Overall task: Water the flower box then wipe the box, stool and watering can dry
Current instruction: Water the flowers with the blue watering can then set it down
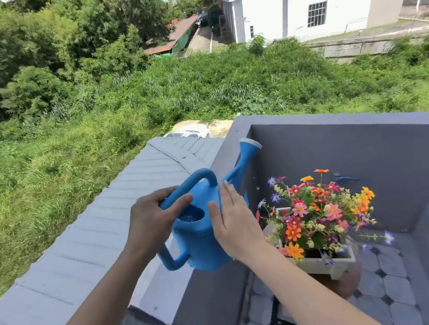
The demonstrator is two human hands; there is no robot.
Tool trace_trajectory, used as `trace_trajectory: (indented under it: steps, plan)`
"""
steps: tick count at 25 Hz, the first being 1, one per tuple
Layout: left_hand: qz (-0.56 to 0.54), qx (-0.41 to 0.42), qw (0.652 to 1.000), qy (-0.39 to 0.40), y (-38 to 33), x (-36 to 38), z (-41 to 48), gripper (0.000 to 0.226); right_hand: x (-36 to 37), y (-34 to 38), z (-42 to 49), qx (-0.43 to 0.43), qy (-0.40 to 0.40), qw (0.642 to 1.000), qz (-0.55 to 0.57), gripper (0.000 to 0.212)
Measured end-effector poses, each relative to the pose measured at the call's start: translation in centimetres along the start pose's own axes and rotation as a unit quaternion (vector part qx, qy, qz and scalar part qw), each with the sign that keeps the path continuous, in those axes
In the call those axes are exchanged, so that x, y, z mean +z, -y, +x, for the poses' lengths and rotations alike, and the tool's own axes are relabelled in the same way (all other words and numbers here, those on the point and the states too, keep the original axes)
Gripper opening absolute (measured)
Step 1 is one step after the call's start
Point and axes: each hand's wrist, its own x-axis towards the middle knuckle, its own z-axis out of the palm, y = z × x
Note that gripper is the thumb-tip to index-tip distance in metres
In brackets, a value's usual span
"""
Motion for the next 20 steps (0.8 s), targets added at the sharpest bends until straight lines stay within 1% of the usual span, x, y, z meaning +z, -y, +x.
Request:
trace_trajectory:
  steps: [3,7,12,14,16,18,19,20]
  plan:
    - [0.057,0.029,0.997,0.034,-0.6,0.4,0.4,0.015,-0.4,-0.3,-1.5,0.014,-0.014,1.000,-0.008,0.063]
    - [0.104,0.060,0.990,0.071,-1.1,0.9,0.3,0.012,-0.7,-0.5,-3.6,0.029,-0.010,0.999,-0.023,0.066]
    - [0.151,0.086,0.979,0.109,-2.0,0.2,-0.1,0.025,-0.3,0.2,-5.3,0.045,0.002,0.999,0.013,0.070]
    - [0.179,0.093,0.971,0.125,-2.3,-0.2,-0.1,0.026,0.4,0.8,-5.7,0.057,0.001,0.998,0.039,0.082]
    - [0.214,0.105,0.961,0.140,-2.8,-0.7,0.2,0.026,1.2,1.4,-6.0,0.061,-0.015,0.996,0.059,0.103]
    - [0.250,0.117,0.949,0.151,-3.5,-1.1,0.5,0.021,1.8,1.9,-6.1,0.061,-0.023,0.996,0.066,0.108]
    - [0.263,0.120,0.944,0.157,-3.7,-1.2,0.7,0.012,2.0,2.0,-6.1,0.060,-0.021,0.996,0.068,0.107]
    - [0.276,0.126,0.939,0.160,-3.8,-1.4,1.0,0.009,2.1,2.1,-6.2,0.055,-0.018,0.996,0.069,0.106]
